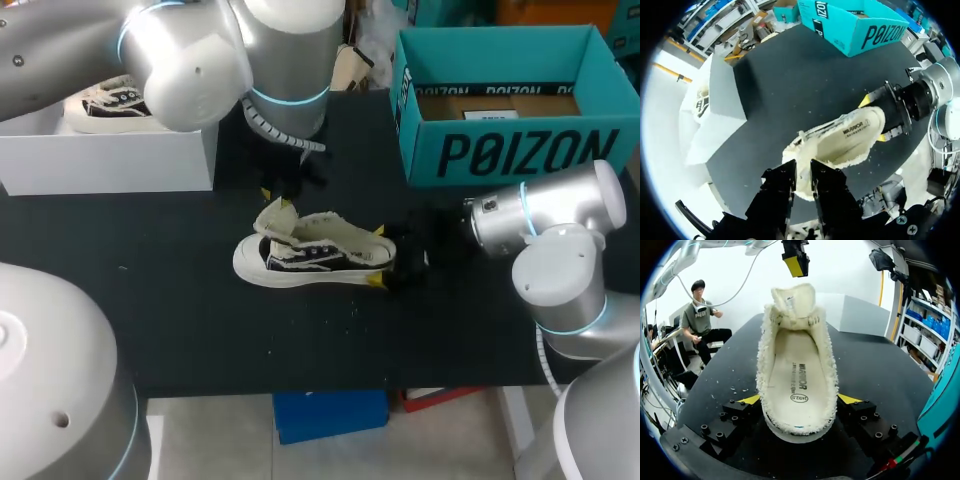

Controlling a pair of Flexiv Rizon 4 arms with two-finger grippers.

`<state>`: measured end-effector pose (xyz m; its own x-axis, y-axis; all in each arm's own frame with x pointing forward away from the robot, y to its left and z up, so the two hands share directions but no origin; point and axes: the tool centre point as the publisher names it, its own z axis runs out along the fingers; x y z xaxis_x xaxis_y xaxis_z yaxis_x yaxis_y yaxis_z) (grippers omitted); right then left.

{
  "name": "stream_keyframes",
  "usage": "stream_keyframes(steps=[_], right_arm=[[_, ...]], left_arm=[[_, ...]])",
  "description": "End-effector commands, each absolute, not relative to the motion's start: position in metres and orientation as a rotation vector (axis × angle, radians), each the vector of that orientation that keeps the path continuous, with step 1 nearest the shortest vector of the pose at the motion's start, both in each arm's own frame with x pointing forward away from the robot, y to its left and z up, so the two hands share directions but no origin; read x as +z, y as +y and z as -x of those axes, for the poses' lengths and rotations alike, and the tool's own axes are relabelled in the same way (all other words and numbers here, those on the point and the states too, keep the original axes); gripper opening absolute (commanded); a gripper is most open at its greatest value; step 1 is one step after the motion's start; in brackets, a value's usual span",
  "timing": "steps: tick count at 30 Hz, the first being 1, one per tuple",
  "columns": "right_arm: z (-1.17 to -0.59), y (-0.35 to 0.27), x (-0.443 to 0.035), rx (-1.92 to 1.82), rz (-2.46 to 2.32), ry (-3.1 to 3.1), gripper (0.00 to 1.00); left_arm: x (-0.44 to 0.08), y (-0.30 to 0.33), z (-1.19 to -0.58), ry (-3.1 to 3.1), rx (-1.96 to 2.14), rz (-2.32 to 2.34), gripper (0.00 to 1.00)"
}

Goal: Take the shoe out of the shoebox, open the shoe tongue, remove and reinsert the insole, then place the shoe into the shoebox

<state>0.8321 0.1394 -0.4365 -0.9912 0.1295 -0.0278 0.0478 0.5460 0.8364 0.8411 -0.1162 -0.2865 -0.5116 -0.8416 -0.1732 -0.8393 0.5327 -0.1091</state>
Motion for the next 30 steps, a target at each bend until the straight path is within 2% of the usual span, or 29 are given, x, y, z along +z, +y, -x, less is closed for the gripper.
stream_keyframes(steps=[1, 18, 23, 30], right_arm=[[-0.833, 0.139, -0.438, 1.448, -0.157, 2.686, 0.0], [-0.833, 0.139, -0.438, 1.448, -0.157, 2.686, 0.0], [-0.833, 0.139, -0.438, 1.448, -0.157, 2.686, 0.0], [-0.833, 0.139, -0.438, 1.448, -0.157, 2.686, 0.0]], left_arm=[[-0.296, -0.14, -0.87, 3.356, 0.048, 0.034, 0.0], [-0.297, -0.141, -0.871, 3.367, 0.081, -0.096, 0.0], [-0.293, -0.149, -0.865, 3.275, -0.165, -0.322, 0.0], [-0.293, -0.161, -0.859, 3.257, -0.206, -0.44, 0.0]])
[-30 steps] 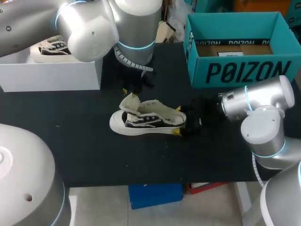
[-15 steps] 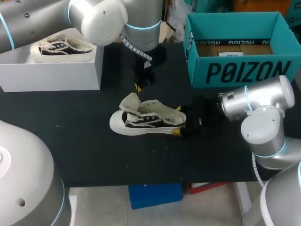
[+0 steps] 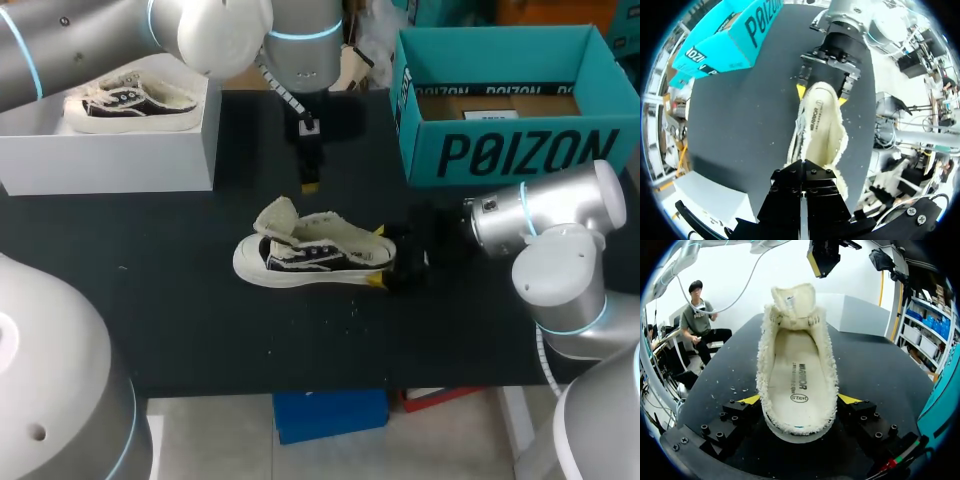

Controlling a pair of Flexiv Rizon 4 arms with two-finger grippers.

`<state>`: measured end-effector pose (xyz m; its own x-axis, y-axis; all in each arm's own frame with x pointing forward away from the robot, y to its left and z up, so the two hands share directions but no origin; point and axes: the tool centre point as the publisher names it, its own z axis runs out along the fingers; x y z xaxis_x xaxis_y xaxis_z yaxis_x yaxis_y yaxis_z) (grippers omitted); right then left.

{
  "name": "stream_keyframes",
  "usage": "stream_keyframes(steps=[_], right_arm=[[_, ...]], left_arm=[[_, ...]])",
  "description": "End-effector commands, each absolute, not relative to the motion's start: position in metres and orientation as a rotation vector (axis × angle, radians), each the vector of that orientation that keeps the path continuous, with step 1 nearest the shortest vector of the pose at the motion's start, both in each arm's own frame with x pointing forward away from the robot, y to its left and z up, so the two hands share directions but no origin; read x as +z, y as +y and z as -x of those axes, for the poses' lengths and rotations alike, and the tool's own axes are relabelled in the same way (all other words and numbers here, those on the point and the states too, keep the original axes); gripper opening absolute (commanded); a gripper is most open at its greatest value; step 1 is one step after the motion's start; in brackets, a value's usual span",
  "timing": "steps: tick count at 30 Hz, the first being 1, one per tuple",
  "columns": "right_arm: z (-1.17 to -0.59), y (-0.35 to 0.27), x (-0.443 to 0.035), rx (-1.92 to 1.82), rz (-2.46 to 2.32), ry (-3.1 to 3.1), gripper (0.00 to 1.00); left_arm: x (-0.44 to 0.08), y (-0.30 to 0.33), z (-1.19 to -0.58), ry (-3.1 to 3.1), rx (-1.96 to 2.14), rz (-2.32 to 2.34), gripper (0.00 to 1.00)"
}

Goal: Take the shoe out of the shoebox, open the shoe tongue, remove and reinsert the insole, then place the shoe into the shoebox

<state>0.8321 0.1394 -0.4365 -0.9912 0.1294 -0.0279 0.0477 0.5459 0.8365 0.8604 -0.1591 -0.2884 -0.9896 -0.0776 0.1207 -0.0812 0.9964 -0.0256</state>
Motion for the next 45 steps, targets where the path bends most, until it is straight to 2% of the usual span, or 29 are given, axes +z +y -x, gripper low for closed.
stream_keyframes(steps=[1, 13, 37, 45], right_arm=[[-0.833, 0.139, -0.438, 1.448, -0.157, 2.686, 0.0], [-0.833, 0.139, -0.438, 1.448, -0.157, 2.686, 0.0], [-0.833, 0.139, -0.438, 1.448, -0.157, 2.686, 0.0], [-0.833, 0.139, -0.438, 1.448, -0.157, 2.686, 0.0]], left_arm=[[-0.295, -0.162, -0.858, -2.954, 0.192, 0.402, 0.0], [-0.317, -0.171, -0.843, -2.949, 0.314, 0.31, 0.0], [-0.318, -0.166, -0.845, -2.909, 0.351, 0.116, 0.0], [-0.333, -0.168, -0.841, -2.869, 0.339, 0.064, 0.0]])
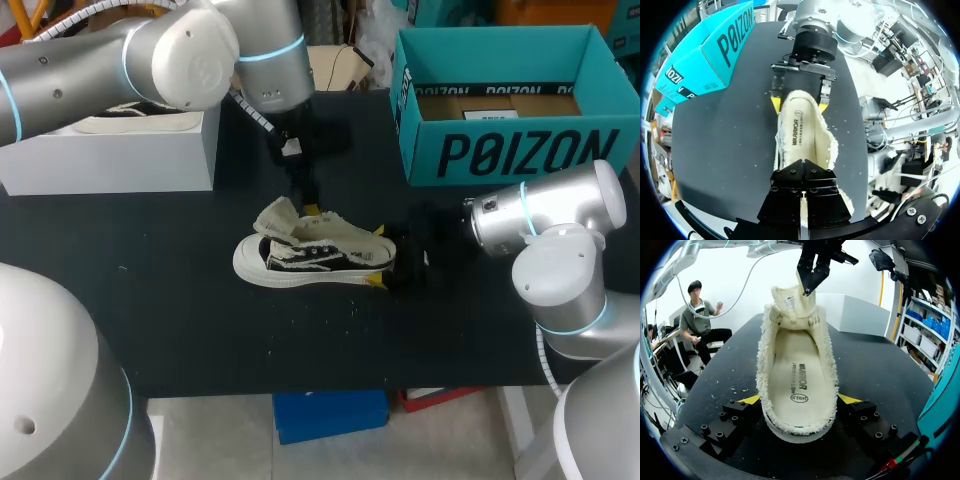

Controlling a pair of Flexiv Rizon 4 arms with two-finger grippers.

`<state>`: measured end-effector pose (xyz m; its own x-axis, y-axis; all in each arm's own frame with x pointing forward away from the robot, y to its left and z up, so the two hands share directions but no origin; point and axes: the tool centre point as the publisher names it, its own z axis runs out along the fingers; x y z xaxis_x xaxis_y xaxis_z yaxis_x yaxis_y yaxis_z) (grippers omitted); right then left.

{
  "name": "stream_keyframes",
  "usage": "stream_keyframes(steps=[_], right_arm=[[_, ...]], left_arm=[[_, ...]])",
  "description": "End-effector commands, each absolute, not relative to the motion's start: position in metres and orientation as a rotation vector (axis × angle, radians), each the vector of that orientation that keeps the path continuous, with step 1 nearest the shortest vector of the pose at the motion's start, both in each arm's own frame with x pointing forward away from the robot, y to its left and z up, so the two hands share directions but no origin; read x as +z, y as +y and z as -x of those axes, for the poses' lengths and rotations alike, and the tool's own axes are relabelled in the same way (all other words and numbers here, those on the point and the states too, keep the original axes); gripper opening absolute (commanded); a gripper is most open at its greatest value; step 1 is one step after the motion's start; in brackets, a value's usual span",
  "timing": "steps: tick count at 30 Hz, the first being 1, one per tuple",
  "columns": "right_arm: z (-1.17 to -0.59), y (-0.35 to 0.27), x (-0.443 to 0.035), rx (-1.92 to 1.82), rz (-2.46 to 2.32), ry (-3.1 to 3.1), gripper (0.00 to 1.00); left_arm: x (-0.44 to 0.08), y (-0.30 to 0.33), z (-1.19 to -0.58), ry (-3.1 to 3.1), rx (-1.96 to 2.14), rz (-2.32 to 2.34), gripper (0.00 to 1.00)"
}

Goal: Take the shoe out of the shoebox, open the shoe tongue, remove and reinsert the insole, then place the shoe into the shoebox

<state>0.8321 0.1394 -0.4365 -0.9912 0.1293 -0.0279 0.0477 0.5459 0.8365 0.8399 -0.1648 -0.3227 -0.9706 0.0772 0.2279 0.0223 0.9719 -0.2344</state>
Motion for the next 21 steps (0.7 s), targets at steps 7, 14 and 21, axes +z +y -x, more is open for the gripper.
stream_keyframes(steps=[7, 14, 21], right_arm=[[-0.833, 0.139, -0.438, 1.448, -0.157, 2.686, 0.0], [-0.833, 0.139, -0.438, 1.448, -0.157, 2.686, 0.0], [-0.833, 0.139, -0.438, 1.448, -0.157, 2.686, 0.0]], left_arm=[[-0.346, -0.175, -0.839, -2.869, 0.308, 0.058, 0.0], [-0.363, -0.175, -0.841, -2.841, 0.318, 0.045, 0.0], [-0.379, -0.183, -0.837, -2.812, 0.342, 0.052, 0.0]])
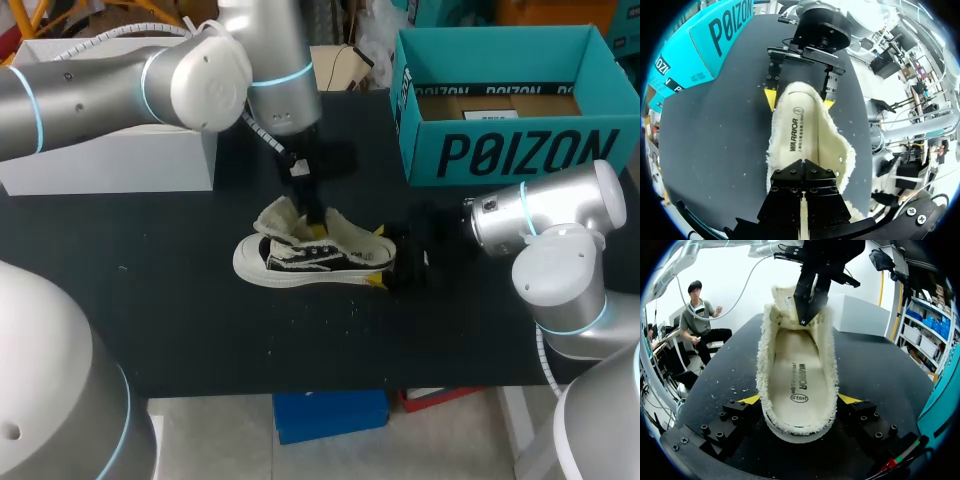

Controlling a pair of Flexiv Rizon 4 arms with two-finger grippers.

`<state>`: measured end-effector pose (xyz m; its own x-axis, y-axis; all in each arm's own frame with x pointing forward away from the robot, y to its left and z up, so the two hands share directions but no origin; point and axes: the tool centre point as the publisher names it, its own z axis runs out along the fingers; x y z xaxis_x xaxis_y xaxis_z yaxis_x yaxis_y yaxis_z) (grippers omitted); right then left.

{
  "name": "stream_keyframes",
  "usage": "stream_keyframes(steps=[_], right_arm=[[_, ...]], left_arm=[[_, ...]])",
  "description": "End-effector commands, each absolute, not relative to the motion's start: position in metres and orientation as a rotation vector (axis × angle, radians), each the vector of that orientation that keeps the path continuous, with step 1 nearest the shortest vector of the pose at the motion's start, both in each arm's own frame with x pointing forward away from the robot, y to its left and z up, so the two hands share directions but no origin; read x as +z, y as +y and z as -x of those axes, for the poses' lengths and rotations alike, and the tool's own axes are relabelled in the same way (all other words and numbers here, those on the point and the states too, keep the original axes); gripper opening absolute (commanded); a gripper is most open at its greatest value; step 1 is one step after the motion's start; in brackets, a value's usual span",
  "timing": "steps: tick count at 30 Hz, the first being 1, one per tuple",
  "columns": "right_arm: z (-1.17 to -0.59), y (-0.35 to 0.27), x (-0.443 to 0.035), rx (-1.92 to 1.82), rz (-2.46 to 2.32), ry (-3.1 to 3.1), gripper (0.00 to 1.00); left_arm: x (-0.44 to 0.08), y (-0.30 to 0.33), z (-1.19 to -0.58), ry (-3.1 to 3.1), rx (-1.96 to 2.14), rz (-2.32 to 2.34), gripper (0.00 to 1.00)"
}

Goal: Take the shoe out of the shoebox, open the shoe tongue, remove and reinsert the insole, then place the shoe into the shoebox

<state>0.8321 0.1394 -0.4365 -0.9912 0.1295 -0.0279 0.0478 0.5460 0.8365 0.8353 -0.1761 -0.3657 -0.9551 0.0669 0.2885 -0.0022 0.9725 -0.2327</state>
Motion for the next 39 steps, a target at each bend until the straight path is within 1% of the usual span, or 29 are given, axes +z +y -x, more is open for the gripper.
stream_keyframes(steps=[1, 14, 39], right_arm=[[-0.833, 0.139, -0.438, 1.448, -0.157, 2.686, 0.0], [-0.833, 0.139, -0.438, 1.448, -0.157, 2.686, 0.0], [-0.833, 0.139, -0.438, 1.448, -0.157, 2.686, 0.0]], left_arm=[[-0.381, -0.184, -0.835, -2.811, 0.343, 0.052, 0.0], [-0.4, -0.199, -0.812, -2.79, 0.324, 0.032, 0.0], [-0.429, -0.195, -0.793, -2.766, 0.281, -0.041, 0.0]])
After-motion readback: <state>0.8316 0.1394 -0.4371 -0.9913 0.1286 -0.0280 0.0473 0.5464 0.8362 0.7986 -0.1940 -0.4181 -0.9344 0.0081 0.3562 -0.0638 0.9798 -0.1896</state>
